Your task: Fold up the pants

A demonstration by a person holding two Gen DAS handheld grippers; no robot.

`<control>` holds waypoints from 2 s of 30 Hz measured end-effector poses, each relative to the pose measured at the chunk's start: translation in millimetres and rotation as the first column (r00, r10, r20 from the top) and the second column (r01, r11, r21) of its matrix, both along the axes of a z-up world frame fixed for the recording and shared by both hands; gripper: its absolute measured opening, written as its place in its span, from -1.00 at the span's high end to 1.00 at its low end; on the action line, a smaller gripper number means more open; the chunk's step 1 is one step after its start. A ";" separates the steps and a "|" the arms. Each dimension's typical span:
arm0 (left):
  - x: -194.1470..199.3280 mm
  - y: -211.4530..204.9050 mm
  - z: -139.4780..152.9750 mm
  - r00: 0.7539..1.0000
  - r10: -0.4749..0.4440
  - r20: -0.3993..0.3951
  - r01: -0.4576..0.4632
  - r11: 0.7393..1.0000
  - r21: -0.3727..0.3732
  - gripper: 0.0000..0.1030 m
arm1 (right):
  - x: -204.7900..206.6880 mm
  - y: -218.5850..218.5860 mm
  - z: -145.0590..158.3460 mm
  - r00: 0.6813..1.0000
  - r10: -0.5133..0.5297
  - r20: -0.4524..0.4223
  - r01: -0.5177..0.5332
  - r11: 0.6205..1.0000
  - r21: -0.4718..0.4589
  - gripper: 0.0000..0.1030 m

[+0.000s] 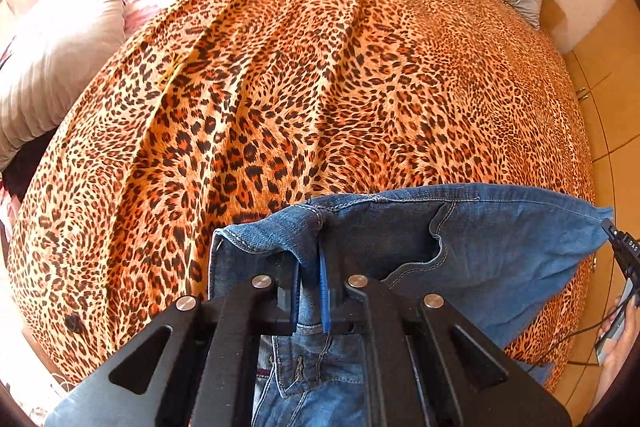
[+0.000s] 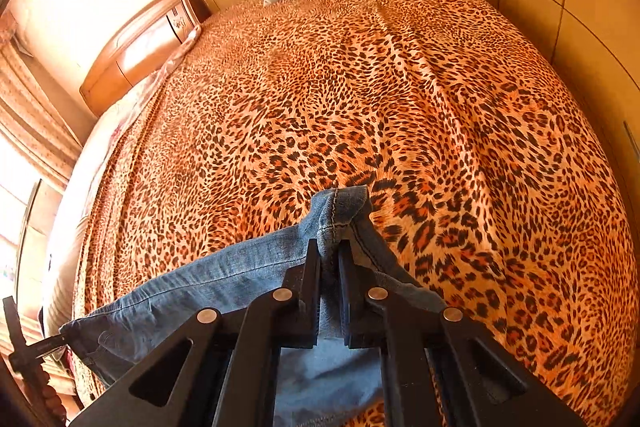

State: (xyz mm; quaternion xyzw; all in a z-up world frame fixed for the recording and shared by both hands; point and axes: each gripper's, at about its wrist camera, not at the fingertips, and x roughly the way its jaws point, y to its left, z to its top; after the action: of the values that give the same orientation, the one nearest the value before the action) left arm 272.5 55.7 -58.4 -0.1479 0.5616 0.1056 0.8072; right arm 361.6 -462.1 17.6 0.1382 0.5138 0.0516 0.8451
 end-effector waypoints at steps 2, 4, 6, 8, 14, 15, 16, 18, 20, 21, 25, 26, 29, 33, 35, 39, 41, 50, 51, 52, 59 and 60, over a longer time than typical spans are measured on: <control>-23.6 0.1 17.7 0.999 -0.007 0.036 0.006 1.000 0.018 0.89 | -20.4 -7.3 12.8 1.000 -0.014 0.025 0.014 1.000 0.022 0.87; -40.6 -1.9 31.1 0.998 -0.006 0.069 0.004 1.000 0.017 0.89 | -41.1 -15.5 24.7 0.999 -0.029 0.045 0.027 0.999 0.042 0.87; -59.9 -3.5 43.7 0.995 -0.001 0.098 0.000 1.000 0.012 0.89 | -65.4 -24.5 37.3 0.997 -0.044 0.067 0.040 0.997 0.063 0.87; -77.9 -5.9 52.9 0.992 0.002 0.124 -0.003 1.000 0.007 0.89 | -90.0 -32.0 45.6 0.994 -0.060 0.087 0.053 0.995 0.079 0.87; -140.3 -13.4 68.7 0.985 0.015 0.171 -0.012 1.000 -0.018 0.89 | -172.9 -61.3 61.4 0.985 -0.114 0.128 0.097 0.986 0.133 0.87; -151.6 -14.8 68.7 0.985 0.015 0.172 -0.011 1.000 -0.023 0.89 | -189.0 -65.8 61.8 0.984 -0.123 0.130 0.104 0.984 0.144 0.87; -163.5 -15.5 67.9 0.985 0.017 0.169 -0.012 0.999 -0.032 0.89 | -204.9 -70.4 62.0 0.983 -0.131 0.129 0.111 0.982 0.153 0.87; -187.3 -15.7 60.3 0.989 0.023 0.149 -0.015 0.999 -0.051 0.89 | -236.0 -78.0 60.0 0.983 -0.139 0.124 0.118 0.980 0.160 0.87; -209.6 -16.0 43.6 0.995 0.020 0.101 -0.014 0.998 -0.065 0.88 | -270.8 -84.3 51.7 0.984 -0.149 0.100 0.131 0.977 0.167 0.87; -218.9 -15.9 29.9 0.998 0.018 0.063 -0.013 0.998 -0.068 0.88 | -288.0 -87.1 43.6 0.985 -0.156 0.077 0.141 0.976 0.168 0.84; -244.1 -18.2 -37.5 0.988 0.002 -0.155 -0.017 0.995 -0.095 0.88 | -339.3 -98.1 -26.0 0.970 -0.179 -0.163 0.195 0.977 0.089 0.76; -249.4 -15.0 -47.1 0.982 0.009 -0.190 -0.031 0.993 -0.115 0.87 | -349.0 -101.1 -42.3 0.955 -0.194 -0.224 0.211 0.976 0.053 0.76; -267.5 -6.8 -42.7 0.980 0.046 -0.196 -0.084 0.979 -0.188 0.77 | -376.3 -113.7 -56.9 0.925 -0.254 -0.281 0.283 0.957 0.065 0.71; -284.4 3.6 -21.8 0.979 0.095 -0.180 -0.138 0.959 -0.248 0.45 | -389.4 -123.1 -35.8 0.925 -0.284 -0.254 0.318 0.942 0.106 0.40; -290.2 6.0 -18.1 0.976 0.132 -0.173 -0.183 0.928 -0.324 -0.12 | -389.9 -124.5 -28.5 0.924 -0.294 -0.245 0.337 0.928 0.157 0.22; -282.7 -9.5 -30.4 0.969 0.154 -0.193 -0.223 0.882 -0.415 -0.26 | -384.5 -122.0 -38.6 0.901 -0.321 -0.294 0.411 0.849 0.331 -0.07; -274.4 -18.1 -43.1 0.960 0.153 -0.234 -0.248 0.853 -0.459 -0.26 | -376.7 -114.6 -50.9 0.880 -0.331 -0.342 0.451 0.810 0.376 -0.07; -227.5 -50.6 -83.7 0.936 0.136 -0.326 -0.263 0.883 -0.389 -0.07 | -339.8 -99.7 -90.8 0.795 -0.392 -0.463 0.576 0.729 0.371 0.09; -218.9 -50.7 -84.0 0.935 0.122 -0.333 -0.243 0.904 -0.351 0.10 | -335.0 -99.6 -91.7 0.794 -0.396 -0.462 0.576 0.734 0.360 0.70; -210.4 -51.6 -79.7 0.938 0.106 -0.332 -0.213 0.927 -0.307 0.51 | -328.4 -100.9 -90.0 0.801 -0.392 -0.452 0.569 0.733 0.373 0.97; -233.0 -31.9 7.6 0.995 0.034 -0.090 -0.065 0.928 -0.368 0.85 | -330.7 -100.0 13.9 0.937 -0.318 -0.147 0.344 0.755 0.559 0.97; -243.5 -31.1 1.5 0.993 0.026 -0.115 -0.067 0.928 -0.367 0.84 | -344.6 -99.0 17.4 0.943 -0.302 -0.139 0.327 0.765 0.555 0.97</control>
State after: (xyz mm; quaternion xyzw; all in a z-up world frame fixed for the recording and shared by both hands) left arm 29.0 24.5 -56.9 -0.3046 0.6106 0.0248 0.7306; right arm 17.0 -561.1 35.0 0.4699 0.4615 0.0577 0.7502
